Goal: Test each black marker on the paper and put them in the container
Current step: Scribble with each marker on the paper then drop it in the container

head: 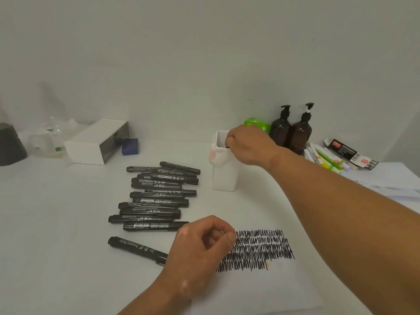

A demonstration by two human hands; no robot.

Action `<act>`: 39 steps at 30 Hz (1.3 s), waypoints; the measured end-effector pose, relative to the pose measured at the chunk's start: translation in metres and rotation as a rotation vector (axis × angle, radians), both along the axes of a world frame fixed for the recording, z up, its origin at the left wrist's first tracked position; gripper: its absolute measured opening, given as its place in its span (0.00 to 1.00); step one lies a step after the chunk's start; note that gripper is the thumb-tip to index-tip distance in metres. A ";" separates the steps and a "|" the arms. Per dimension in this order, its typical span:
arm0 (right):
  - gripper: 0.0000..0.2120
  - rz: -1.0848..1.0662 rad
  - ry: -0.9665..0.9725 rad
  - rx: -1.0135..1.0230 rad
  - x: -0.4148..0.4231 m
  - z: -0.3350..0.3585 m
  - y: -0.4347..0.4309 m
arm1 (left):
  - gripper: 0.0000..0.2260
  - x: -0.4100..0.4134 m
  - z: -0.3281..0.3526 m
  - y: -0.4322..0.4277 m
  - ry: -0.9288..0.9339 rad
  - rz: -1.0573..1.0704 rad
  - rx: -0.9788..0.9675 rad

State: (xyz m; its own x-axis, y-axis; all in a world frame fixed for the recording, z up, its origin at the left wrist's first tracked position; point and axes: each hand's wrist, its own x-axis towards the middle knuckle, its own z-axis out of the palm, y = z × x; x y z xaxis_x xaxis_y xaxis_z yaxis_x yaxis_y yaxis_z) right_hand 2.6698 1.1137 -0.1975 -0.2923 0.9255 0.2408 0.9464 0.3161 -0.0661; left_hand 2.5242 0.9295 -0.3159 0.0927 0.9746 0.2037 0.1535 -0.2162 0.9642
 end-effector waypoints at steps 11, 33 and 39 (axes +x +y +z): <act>0.16 -0.023 0.223 0.020 0.023 0.013 -0.014 | 0.07 0.003 0.003 -0.004 0.032 -0.001 0.010; 0.06 0.158 0.333 -0.206 0.096 -0.121 -0.170 | 0.16 -0.104 0.005 -0.019 1.090 0.135 0.261; 0.07 0.201 0.246 -0.215 0.084 -0.122 -0.177 | 0.09 -0.115 -0.001 -0.025 1.143 0.148 0.268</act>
State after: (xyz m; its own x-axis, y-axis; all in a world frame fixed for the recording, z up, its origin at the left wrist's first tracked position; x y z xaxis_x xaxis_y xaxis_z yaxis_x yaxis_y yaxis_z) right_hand 2.7543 0.9372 -0.3198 -0.4312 0.8924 0.1330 0.8145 0.4484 -0.3683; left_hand 2.4096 0.9040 -0.3173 0.2434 0.9300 0.2755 0.9379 -0.2981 0.1776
